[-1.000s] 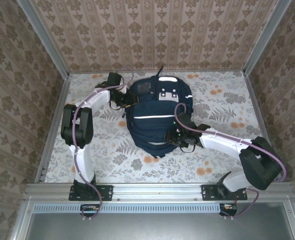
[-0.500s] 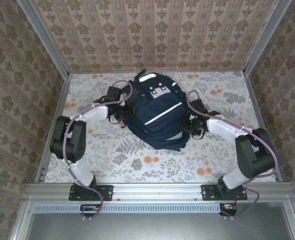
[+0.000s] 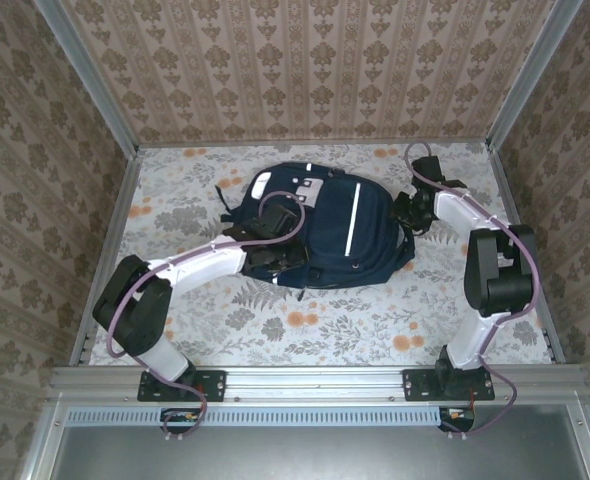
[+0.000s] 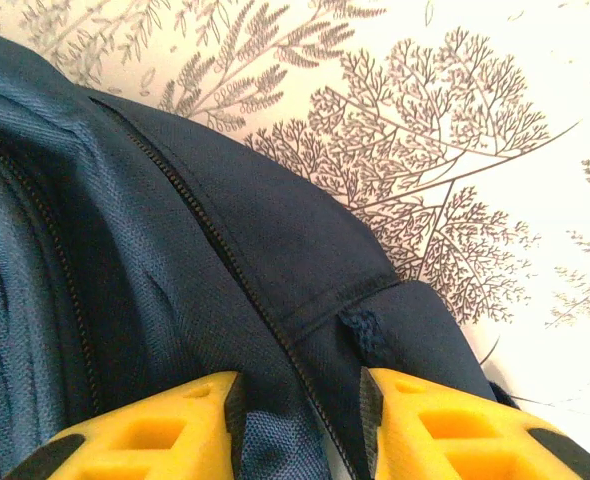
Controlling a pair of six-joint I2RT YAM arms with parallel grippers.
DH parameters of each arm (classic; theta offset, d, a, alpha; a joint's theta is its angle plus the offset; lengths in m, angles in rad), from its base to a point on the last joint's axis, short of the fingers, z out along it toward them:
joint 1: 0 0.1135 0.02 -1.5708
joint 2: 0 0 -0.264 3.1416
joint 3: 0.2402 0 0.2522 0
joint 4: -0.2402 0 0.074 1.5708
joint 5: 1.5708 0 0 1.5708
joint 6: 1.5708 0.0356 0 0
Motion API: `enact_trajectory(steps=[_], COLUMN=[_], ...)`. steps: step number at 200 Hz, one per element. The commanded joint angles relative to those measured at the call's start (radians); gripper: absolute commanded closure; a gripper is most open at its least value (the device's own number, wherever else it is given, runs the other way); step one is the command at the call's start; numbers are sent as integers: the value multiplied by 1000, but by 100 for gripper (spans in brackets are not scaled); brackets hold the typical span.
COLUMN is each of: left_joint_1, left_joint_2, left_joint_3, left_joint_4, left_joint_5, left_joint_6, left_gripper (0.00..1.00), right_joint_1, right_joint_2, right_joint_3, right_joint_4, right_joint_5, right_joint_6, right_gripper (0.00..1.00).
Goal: Pack the student bag
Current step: Rotate the student bag at the center of the table.
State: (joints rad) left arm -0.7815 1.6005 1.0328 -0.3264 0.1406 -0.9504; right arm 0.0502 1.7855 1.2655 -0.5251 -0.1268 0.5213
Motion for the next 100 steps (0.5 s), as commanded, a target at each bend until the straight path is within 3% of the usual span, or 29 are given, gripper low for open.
enact_trajectory(steps=[1,11,58,100], left_joint_1=[-17,-16,-4,79], left_joint_2=[-76,-116,-304,-346], left_joint_3=[31,12,-163,-335], left_joint_4=[-70,-91,-144,41], left_joint_5=[-39,-55,-107,0], left_joint_6=[-18,-20,-72,-120], left_gripper=[64,58,58,52], right_joint_1=[14,22,108,379], right_joint_2=[-92,-148,-452,-609], right_joint_3=[1,-27,-231,-358], right_joint_4=[-46,-46,-18,19], right_joint_5=[13,26,75,210], right_joint_6=[-17,-12,30,103], right_gripper=[61,59,57,58])
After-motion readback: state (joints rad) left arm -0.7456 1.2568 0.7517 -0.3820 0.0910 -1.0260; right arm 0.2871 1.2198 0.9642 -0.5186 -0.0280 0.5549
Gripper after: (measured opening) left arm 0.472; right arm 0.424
